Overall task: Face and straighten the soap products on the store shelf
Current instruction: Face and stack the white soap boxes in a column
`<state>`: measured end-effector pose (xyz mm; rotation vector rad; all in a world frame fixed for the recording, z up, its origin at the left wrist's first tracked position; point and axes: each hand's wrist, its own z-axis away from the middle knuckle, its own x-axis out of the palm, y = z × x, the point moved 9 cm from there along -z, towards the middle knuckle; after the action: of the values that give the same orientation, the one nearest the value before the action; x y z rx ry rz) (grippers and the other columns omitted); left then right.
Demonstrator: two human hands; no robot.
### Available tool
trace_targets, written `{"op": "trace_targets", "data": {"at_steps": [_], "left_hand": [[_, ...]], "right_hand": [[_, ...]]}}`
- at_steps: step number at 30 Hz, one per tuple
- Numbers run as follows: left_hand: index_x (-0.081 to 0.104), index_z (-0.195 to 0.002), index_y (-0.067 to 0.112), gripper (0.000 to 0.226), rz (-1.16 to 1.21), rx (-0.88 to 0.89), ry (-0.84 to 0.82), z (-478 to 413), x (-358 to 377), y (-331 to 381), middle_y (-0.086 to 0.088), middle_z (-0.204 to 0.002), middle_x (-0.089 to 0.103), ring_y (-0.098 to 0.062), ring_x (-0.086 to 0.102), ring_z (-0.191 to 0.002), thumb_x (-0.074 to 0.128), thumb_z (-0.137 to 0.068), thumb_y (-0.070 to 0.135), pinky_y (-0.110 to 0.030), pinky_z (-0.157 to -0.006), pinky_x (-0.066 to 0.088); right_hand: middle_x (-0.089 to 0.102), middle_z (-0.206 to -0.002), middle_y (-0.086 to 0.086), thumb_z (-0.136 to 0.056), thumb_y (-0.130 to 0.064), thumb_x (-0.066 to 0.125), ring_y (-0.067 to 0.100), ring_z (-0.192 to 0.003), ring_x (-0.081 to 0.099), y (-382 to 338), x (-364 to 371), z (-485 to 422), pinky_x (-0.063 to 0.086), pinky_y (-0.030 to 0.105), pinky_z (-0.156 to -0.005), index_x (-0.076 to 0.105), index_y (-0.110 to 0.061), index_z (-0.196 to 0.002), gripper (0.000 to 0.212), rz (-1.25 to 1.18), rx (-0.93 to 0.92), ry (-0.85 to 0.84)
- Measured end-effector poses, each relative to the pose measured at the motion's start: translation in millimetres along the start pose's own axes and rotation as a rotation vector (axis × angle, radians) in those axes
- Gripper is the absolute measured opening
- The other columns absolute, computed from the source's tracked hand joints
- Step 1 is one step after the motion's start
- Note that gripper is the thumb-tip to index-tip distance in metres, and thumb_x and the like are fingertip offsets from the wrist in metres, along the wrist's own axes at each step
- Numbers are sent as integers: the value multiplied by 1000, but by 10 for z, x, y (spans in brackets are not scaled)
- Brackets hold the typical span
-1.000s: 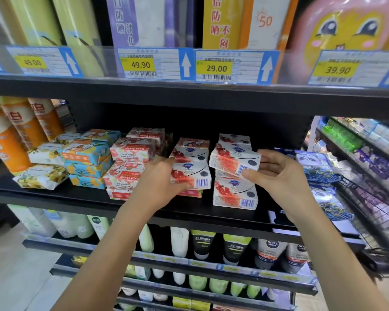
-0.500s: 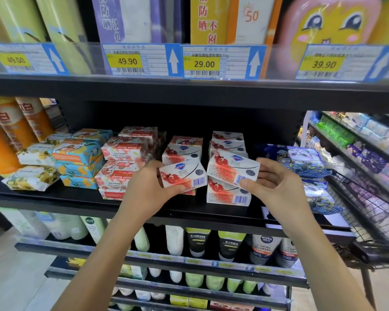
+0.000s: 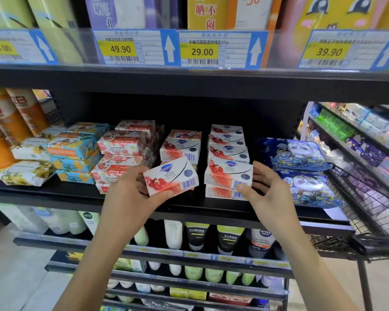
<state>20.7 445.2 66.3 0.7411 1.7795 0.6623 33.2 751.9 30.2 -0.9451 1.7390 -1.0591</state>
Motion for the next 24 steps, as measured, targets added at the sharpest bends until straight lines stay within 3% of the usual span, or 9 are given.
{"op": "trace_targets", "data": {"at_steps": [5, 7, 9, 12, 18, 22, 24], "left_hand": [[57, -112, 32, 60, 83, -11, -48, 75, 122, -25, 21, -86, 65, 11, 62, -75, 87, -63, 51, -6, -61, 47], [54, -103, 38, 52, 120, -8, -67, 98, 161, 0, 22, -85, 65, 12, 62, -74, 89, -65, 46, -5, -59, 47], [54, -101, 41, 53, 150, -2, -83, 109, 181, 24, 22, -87, 66, 10, 63, -75, 85, -60, 53, -6, -60, 48], [52, -98, 48, 57, 191, -18, -104, 118, 211, 34, 23, -88, 67, 7, 65, -73, 75, -49, 66, -9, -61, 50], [56, -118, 33, 77, 218, -21, -122, 121, 267, 44, 18, -91, 66, 1, 67, -67, 77, -49, 59, -10, -60, 50], [59, -126, 31, 87, 196, 1, -148, 113, 255, 31, 13, -93, 68, -3, 69, -66, 76, -47, 65, -16, -61, 54], [59, -123, 36, 85, 179, 21, -153, 114, 213, 35, 13, -92, 68, -2, 69, -69, 75, -46, 67, -16, -62, 55]], "right_hand": [[61, -120, -30, -97, -13, 69, -4, -117, 60, 47, 41, 38, 50, 32, -107, 48, -26, -147, 56, 19, -37, 36], [63, -121, -31, -98, -13, 68, -5, -120, 60, 57, 57, 49, 50, 31, -107, 50, -37, -142, 53, 9, -43, 46], [65, -120, -34, -96, -14, 71, -6, -120, 59, 50, 68, 64, 50, 27, -104, 49, -50, -132, 55, 4, -58, 53], [66, -128, -23, -93, -16, 74, 0, -121, 61, 90, 64, 72, 52, 33, -104, 53, -38, -139, 56, 7, -81, 74], [66, -131, -14, -90, -17, 77, 2, -120, 62, 80, 64, 15, 52, 39, -106, 54, -28, -142, 57, 35, -73, 91], [60, -132, -16, -90, -17, 77, -2, -126, 54, -186, -68, 174, 44, 26, -109, 61, -27, -133, 47, 113, -236, 229], [59, -131, -18, -90, -15, 76, 1, -126, 55, -349, -63, 247, 44, 20, -106, 62, -28, -130, 45, 102, -325, 202]]}}
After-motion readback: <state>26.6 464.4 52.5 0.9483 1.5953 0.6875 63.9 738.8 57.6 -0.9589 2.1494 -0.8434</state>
